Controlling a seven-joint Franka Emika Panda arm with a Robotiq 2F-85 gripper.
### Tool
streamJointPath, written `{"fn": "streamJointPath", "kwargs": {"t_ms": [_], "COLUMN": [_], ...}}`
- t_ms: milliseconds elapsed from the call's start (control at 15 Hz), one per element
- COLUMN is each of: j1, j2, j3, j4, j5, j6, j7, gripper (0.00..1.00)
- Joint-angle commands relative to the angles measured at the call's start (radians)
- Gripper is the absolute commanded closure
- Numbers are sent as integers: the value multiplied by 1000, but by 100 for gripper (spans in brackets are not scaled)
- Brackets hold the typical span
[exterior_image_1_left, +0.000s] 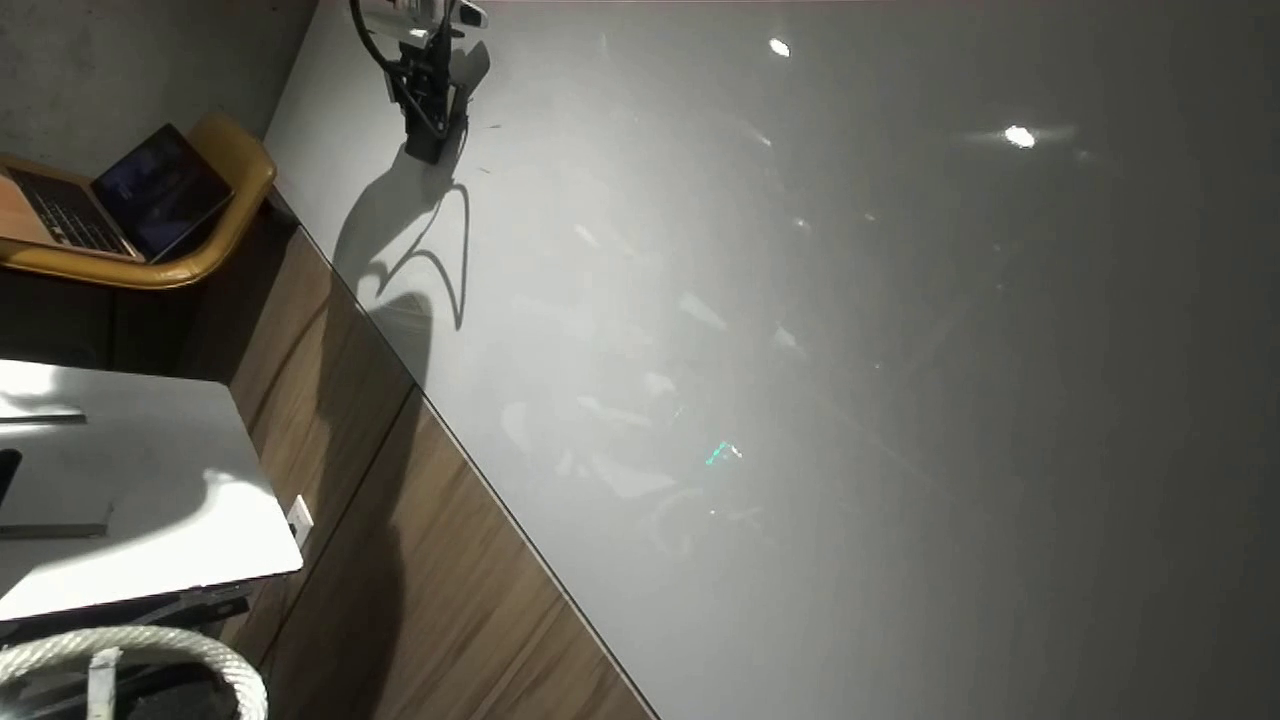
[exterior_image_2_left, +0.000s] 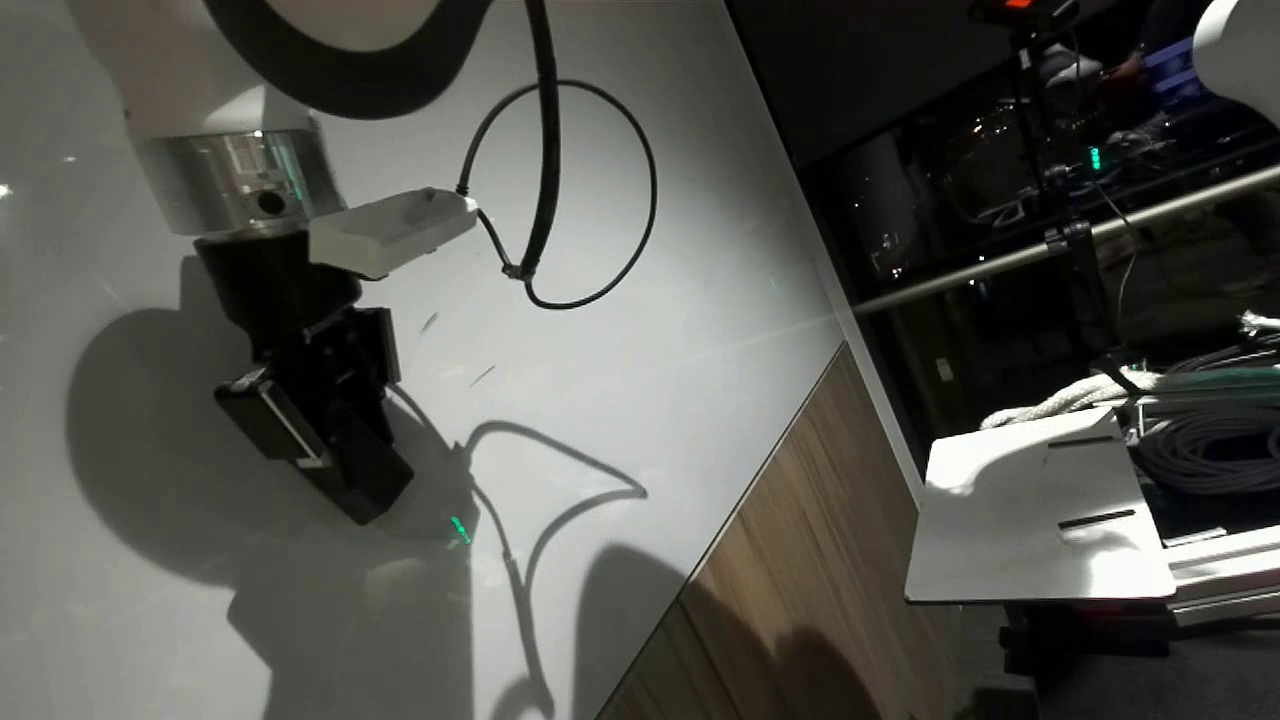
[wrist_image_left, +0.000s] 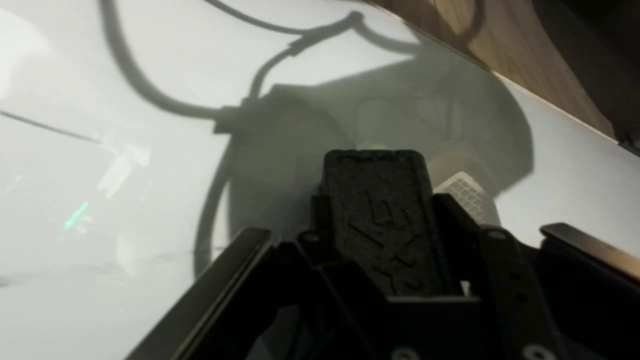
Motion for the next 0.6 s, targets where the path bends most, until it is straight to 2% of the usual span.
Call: {"fn": "streamJointPath", "kwargs": {"t_ms": [0,133,267,333,533], "j1": [71,63,60,28,-7], "j2": [109,139,113,81,1], "j3": [-63,-67,-112,-98,-115], "j4": [233,315,312,278,195], "j5": [-38,-55,-38,-52,-47], "j6": [-118,-204,-255,-269,-293], "j7": [-46,-74,-107,-108,-106], "gripper": [71,71,71,71,71]}}
